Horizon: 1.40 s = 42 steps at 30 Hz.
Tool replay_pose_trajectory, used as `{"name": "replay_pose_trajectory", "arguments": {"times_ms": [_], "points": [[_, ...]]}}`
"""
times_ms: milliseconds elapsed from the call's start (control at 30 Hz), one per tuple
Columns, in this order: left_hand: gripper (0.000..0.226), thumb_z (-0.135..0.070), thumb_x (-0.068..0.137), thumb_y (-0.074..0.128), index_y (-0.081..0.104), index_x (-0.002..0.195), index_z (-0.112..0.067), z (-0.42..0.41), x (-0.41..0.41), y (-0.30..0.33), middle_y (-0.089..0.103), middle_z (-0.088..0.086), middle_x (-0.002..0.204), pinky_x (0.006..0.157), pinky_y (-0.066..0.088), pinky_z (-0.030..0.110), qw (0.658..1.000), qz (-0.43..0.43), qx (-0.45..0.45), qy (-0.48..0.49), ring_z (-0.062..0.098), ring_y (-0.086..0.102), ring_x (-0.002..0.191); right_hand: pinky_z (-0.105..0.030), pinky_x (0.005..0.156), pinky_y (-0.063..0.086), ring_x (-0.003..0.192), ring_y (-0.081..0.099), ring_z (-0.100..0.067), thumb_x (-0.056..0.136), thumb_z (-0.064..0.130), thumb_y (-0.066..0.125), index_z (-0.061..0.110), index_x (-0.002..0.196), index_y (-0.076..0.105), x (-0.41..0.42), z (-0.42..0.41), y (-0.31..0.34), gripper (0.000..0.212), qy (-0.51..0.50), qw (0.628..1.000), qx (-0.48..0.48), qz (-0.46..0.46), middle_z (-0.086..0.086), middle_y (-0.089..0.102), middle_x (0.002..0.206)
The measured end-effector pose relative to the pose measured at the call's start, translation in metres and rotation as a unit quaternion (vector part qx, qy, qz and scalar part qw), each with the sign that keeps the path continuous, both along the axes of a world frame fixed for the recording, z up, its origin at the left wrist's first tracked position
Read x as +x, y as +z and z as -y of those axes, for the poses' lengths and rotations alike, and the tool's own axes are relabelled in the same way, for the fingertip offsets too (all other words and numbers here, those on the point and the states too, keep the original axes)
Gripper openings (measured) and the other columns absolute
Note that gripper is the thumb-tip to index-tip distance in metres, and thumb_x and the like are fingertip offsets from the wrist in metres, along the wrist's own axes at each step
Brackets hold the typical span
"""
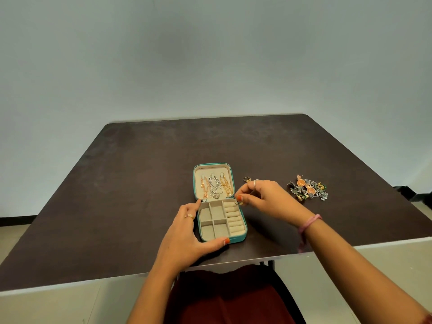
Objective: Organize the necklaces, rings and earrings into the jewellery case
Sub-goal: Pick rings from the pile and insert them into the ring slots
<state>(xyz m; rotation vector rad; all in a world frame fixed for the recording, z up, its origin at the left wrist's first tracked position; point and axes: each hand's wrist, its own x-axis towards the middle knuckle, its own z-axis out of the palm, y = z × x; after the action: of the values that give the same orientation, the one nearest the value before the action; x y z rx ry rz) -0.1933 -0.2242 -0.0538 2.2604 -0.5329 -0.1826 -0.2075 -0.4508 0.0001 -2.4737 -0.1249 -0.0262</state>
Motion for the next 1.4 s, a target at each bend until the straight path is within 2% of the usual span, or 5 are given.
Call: {"name": "replay_pose_trajectory", "arguments": {"times_ms": [200, 433, 900, 1267, 1400], "points": [[0.111, -0.067, 0.059, 0.074, 0.019, 0.148, -0.031, -0.003, 0.001, -0.001, 0.027, -0.029, 0.121, 0.088, 0.037, 0.014, 1.000, 0.011, 0.005, -0.001, -0.008, 0.037, 0.111, -0.013, 0.077, 0.035, 0.097, 0.059, -0.011, 0.094, 0.020, 0.056, 0.012, 0.108, 0.068, 0.018, -0.019, 0.005, 0.020, 0.042, 0.992, -0.122, -0.012, -0.002, 0.068, 0.108], [0.113, -0.067, 0.059, 0.075, 0.018, 0.149, -0.029, -0.002, 0.000, -0.002, 0.026, -0.030, 0.120, 0.088, 0.034, 0.012, 1.000, 0.014, 0.005, 0.000, -0.009, 0.036, 0.110, -0.031, 0.091, 0.043, 0.104, 0.058, -0.020, 0.097, 0.021, 0.050, 0.011, 0.110, 0.066, 0.026, -0.031, 0.007, 0.023, 0.066, 0.974, -0.205, -0.066, -0.007, 0.065, 0.114], [0.117, -0.070, 0.059, 0.072, 0.016, 0.151, -0.026, -0.002, 0.002, -0.002, 0.029, -0.025, 0.127, 0.097, 0.041, 0.020, 1.000, 0.008, 0.011, -0.002, -0.005, 0.038, 0.116, -0.019, 0.083, 0.035, 0.106, 0.057, -0.017, 0.097, 0.020, 0.049, 0.011, 0.113, 0.065, 0.023, -0.029, 0.013, 0.024, 0.081, 0.972, -0.209, -0.064, -0.005, 0.064, 0.116], [0.116, -0.069, 0.058, 0.073, 0.016, 0.151, -0.027, -0.003, 0.002, -0.004, 0.029, -0.026, 0.122, 0.092, 0.039, 0.016, 1.000, 0.006, 0.007, -0.002, -0.005, 0.038, 0.114, -0.033, 0.087, 0.044, 0.108, 0.053, -0.019, 0.094, 0.024, 0.055, 0.016, 0.116, 0.066, 0.017, -0.035, 0.009, 0.026, 0.104, 0.962, -0.248, -0.042, -0.004, 0.055, 0.117], [0.115, -0.069, 0.058, 0.073, 0.017, 0.150, -0.029, -0.004, 0.002, -0.004, 0.030, -0.027, 0.122, 0.092, 0.039, 0.016, 1.000, 0.007, 0.004, -0.001, -0.006, 0.039, 0.113, -0.030, 0.087, 0.049, 0.102, 0.060, -0.014, 0.089, 0.025, 0.062, 0.022, 0.110, 0.069, 0.014, -0.032, 0.000, 0.022, 0.077, 0.974, -0.213, 0.006, 0.002, 0.066, 0.111]]}}
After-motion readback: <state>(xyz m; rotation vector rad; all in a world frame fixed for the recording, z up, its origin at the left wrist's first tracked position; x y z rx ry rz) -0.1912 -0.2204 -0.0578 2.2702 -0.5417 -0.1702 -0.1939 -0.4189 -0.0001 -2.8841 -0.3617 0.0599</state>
